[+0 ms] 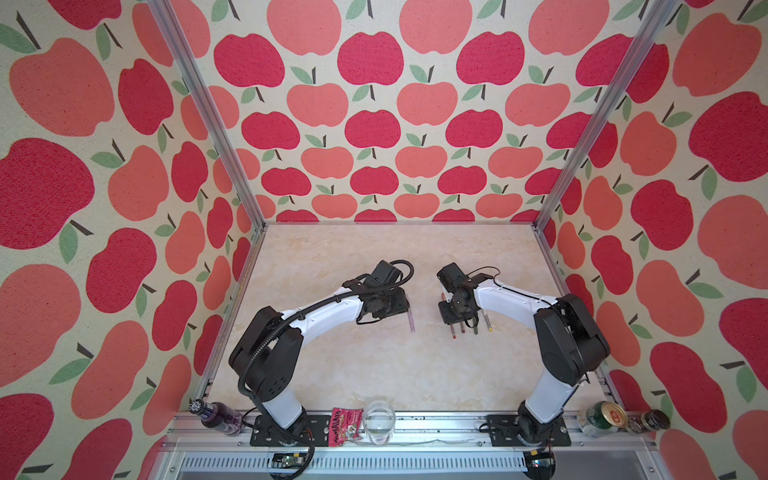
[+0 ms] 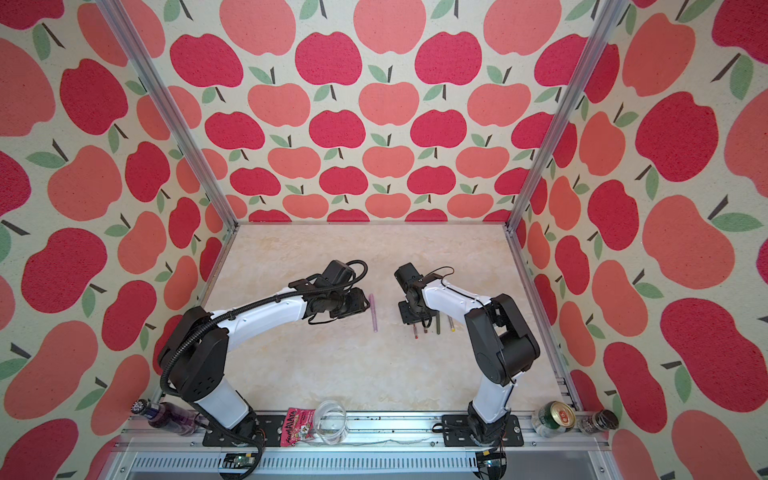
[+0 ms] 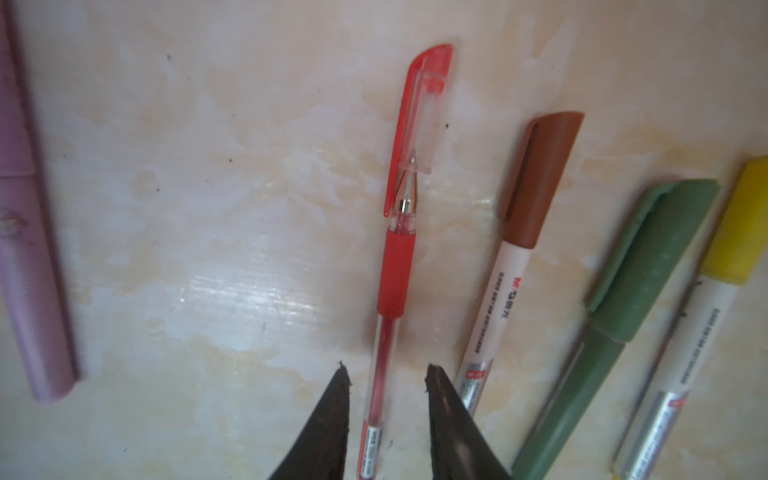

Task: Insert the pens into the pen caps
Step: 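Grasp the red gel pen with the right gripper and lift it upright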

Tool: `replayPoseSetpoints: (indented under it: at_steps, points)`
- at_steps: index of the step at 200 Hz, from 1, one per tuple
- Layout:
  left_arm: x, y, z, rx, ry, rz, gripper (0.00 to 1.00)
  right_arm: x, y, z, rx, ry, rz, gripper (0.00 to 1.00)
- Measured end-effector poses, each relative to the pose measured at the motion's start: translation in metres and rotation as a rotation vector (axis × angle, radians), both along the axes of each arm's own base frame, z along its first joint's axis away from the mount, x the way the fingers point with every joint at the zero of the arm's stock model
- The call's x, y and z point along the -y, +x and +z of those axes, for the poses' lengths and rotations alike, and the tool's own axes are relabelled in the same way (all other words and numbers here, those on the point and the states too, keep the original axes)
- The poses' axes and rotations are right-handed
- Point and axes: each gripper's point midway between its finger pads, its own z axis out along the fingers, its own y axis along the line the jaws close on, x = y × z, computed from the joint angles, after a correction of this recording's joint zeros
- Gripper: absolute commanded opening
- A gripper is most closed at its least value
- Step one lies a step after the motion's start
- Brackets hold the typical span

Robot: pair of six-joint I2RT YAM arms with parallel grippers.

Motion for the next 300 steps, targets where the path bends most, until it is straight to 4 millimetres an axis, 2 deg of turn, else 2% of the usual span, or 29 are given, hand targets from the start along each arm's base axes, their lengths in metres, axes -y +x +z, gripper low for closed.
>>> replayPoseSetpoints:
  at_steps: [40, 84, 128, 196, 233, 271, 300]
  points:
    - [-0.008, 0.000, -0.010, -0.007, 0.010, 0.014, 0.51, -0.002, 0.010, -0.010, -0.003, -0.037, 0.006, 0.26]
    - [-0.014, -0.002, -0.017, -0.014, 0.014, 0.022, 0.52, -0.008, 0.018, -0.010, 0.007, -0.057, 0.015, 0.19]
    - [-0.018, 0.000, -0.009, 0.008, -0.007, 0.033, 0.52, -0.010, 0.019, -0.010, 0.006, -0.067, 0.019, 0.12]
    - [-0.016, 0.003, 0.002, 0.044, -0.032, 0.027, 0.53, -0.013, 0.015, -0.006, -0.004, -0.042, 0.022, 0.10]
    - [-0.017, 0.003, 0.013, 0.086, -0.037, -0.007, 0.53, -0.016, -0.002, 0.019, -0.012, 0.047, 0.022, 0.10]
    - [-0.018, 0.006, 0.040, 0.170, -0.071, -0.059, 0.53, -0.022, -0.011, 0.053, 0.018, 0.145, 0.018, 0.10]
    - [-0.008, 0.002, 0.065, 0.263, -0.146, -0.157, 0.54, -0.036, -0.013, 0.085, 0.053, 0.281, 0.016, 0.10]
